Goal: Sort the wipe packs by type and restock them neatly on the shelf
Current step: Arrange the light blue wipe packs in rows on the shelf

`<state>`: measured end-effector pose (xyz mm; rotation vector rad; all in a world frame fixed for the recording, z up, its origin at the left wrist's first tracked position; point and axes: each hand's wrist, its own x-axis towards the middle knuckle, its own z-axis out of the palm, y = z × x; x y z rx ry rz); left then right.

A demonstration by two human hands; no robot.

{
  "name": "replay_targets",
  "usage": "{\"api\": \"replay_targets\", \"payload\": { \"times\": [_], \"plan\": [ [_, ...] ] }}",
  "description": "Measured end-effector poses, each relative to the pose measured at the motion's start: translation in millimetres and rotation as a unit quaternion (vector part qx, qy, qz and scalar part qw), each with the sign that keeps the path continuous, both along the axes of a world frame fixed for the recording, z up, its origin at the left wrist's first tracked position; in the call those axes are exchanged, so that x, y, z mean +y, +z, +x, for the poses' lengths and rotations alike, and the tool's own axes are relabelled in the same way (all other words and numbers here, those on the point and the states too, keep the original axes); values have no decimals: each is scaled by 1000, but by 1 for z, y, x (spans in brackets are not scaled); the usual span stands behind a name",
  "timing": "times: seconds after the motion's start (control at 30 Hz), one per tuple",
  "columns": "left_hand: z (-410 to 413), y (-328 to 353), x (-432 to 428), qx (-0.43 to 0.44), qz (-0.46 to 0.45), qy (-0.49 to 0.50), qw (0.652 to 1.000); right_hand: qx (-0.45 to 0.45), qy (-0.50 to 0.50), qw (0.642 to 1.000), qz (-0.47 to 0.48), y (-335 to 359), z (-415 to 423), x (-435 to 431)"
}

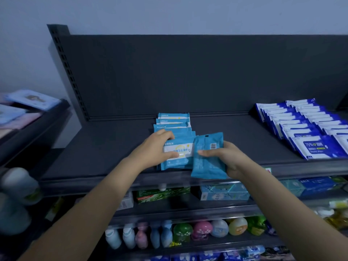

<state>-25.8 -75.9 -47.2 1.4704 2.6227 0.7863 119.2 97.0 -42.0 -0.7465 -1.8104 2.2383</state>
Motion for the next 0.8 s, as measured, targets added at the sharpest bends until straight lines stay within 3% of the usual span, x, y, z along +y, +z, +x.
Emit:
{"api": "replay_targets", "payload": {
  "times": [0.23,0.33,0.5,0.8],
  "plan": [
    [-8,2,-10,73,-124,-55,988,-21,-43,999,14,-10,-10,2],
    [-15,3,-6,91,-134,-53,985,-23,-26,999,33,-8,-14,3],
    [-30,-4,-5,-8,-107,-56,993,-57,-1,997,49,-4,-28,6],
    [-48,-2,7,88,-123,-8,988,-66,-12,997,30,-2,-60,0]
  ]
}}
